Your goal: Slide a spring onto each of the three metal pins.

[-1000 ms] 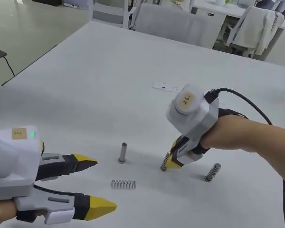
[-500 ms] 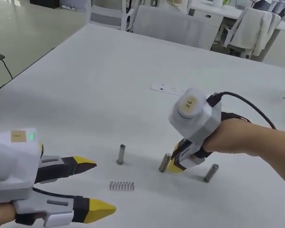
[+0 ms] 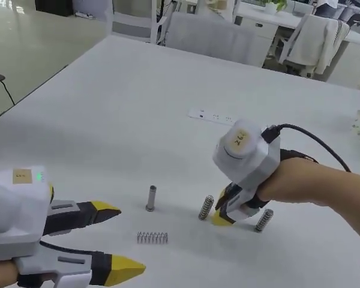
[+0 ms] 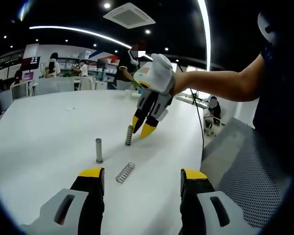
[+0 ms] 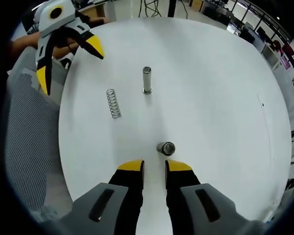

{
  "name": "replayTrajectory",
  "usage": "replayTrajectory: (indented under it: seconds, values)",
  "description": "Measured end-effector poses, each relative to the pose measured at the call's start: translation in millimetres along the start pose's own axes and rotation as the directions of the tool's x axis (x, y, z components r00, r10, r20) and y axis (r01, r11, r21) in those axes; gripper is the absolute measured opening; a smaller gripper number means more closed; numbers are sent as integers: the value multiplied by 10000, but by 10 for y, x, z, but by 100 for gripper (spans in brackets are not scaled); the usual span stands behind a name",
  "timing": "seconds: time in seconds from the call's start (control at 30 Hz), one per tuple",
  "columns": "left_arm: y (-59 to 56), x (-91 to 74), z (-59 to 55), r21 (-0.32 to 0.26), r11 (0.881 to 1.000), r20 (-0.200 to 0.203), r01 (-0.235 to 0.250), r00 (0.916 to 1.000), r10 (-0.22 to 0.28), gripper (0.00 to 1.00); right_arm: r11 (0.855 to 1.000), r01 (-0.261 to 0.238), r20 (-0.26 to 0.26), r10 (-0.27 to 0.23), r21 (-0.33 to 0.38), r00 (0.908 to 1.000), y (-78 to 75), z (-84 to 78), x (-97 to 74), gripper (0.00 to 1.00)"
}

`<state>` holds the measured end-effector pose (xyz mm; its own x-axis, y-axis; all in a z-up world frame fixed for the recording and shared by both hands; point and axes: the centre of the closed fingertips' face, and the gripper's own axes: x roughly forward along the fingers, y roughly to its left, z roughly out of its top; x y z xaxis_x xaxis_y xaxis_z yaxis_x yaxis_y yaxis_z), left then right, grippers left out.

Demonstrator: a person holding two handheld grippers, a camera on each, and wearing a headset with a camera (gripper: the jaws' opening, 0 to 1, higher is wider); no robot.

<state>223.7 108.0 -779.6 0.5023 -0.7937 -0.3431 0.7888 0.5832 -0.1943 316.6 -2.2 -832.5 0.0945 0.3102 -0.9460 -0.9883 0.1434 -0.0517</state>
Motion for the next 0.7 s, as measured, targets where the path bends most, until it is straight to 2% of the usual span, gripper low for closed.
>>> replayTrajectory:
  seconds: [0.33,0.7]
  values:
    - [-16,-10,11,63,10000,28,1,10000,-1,58,9999,-138,68,138,18,9999,151,-8,8,15]
    - [-19,-25,44,169,9999,67,-25,10000,24,57,9992,-270,8,271,-303,9996,300,26,48,15]
